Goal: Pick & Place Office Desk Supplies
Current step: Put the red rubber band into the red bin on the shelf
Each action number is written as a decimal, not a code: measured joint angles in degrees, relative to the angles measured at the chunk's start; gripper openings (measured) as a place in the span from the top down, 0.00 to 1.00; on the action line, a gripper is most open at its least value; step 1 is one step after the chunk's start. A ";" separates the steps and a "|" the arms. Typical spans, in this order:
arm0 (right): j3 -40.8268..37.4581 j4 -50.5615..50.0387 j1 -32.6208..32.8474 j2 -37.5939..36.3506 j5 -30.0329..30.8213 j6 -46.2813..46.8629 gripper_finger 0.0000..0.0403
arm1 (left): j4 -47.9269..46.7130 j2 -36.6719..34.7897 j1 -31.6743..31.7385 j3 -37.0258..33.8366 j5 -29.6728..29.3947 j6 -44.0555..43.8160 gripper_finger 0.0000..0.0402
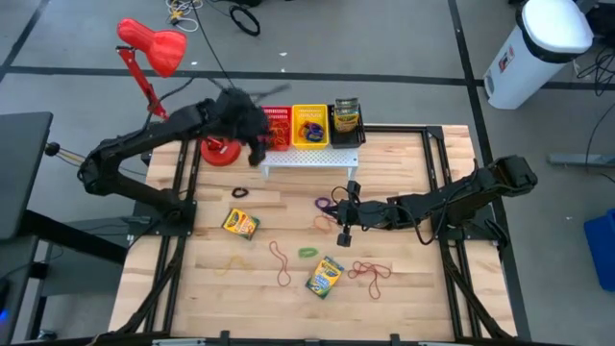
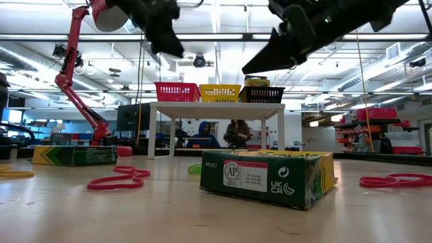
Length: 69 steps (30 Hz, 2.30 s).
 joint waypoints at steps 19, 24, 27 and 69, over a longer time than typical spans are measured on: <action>-8.91 8.82 -4.91 -2.34 -3.55 -0.99 0.98 | 38.63 -2.45 -34.92 -34.52 -5.37 -17.39 0.91; -8.91 6.79 -4.90 -2.34 -3.90 -1.53 0.98 | 38.51 1.07 -39.56 -35.04 -8.98 -21.31 0.78; -9.01 6.10 -4.94 -2.34 -6.53 -1.53 0.98 | 39.08 4.81 -41.55 -34.98 -9.62 -21.25 0.69; -14.20 16.68 -6.01 -1.92 -12.83 -3.02 0.98 | 27.08 23.23 -46.50 -26.70 -20.20 -2.77 0.94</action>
